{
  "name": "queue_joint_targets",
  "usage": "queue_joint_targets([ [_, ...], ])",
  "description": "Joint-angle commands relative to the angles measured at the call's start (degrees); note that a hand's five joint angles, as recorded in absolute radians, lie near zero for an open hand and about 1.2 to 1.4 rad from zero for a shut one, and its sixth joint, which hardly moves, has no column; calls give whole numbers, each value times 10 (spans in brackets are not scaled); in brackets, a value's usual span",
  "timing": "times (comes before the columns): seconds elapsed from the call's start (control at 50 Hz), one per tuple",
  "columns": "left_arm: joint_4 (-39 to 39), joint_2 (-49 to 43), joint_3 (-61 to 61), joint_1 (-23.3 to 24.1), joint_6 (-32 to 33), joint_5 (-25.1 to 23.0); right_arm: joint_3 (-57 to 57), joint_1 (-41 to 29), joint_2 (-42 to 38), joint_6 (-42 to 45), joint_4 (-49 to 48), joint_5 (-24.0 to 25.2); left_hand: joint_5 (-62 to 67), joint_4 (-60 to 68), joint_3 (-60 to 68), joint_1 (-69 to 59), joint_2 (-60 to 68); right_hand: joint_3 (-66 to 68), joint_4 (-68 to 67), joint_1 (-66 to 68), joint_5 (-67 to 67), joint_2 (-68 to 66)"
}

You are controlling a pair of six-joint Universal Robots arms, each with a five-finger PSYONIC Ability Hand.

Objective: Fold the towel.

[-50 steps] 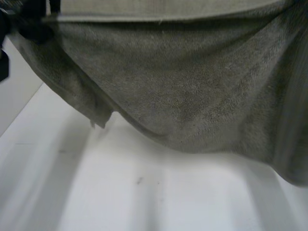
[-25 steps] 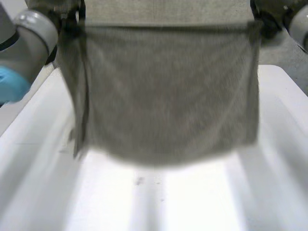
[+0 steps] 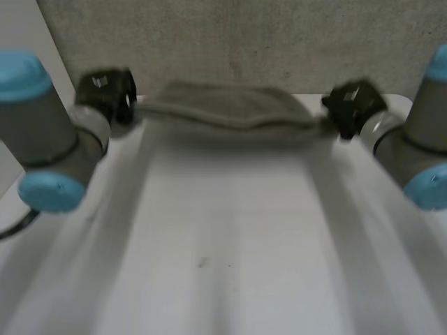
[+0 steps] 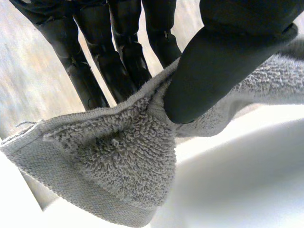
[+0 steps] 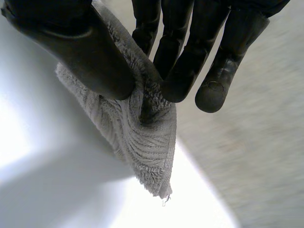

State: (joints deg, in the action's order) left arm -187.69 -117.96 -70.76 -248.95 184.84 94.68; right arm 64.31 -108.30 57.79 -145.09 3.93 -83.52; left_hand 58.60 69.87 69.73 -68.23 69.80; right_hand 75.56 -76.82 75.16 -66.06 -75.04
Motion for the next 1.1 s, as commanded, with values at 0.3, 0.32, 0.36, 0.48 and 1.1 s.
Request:
queue_joint_targets([
  [0.3,-116,-6,-226,-18,90,-3,153,5,-21,-1,-58,18,114,101,103,-118,102,-385,398,-381,390,380],
  [0.32,-116,-6,-226,-18,90,-3,159,5,-17,-1,-58,16,114,101,103,-118,102,-404,417,-400,409,399],
  [0.36,-116,6,-232,-25,90,-3,165,5,-15,-2,-58,15,114,101,103,-118,102,-417,430,-413,422,412],
  [0.48,-116,15,-241,-27,89,-3,180,6,-11,-14,-59,14,114,101,103,-118,102,-431,444,-427,436,426],
  [1.1,-117,22,-248,-55,90,-4,86,99,-59,-129,48,115,114,101,103,-118,102,-438,450,-434,443,433],
])
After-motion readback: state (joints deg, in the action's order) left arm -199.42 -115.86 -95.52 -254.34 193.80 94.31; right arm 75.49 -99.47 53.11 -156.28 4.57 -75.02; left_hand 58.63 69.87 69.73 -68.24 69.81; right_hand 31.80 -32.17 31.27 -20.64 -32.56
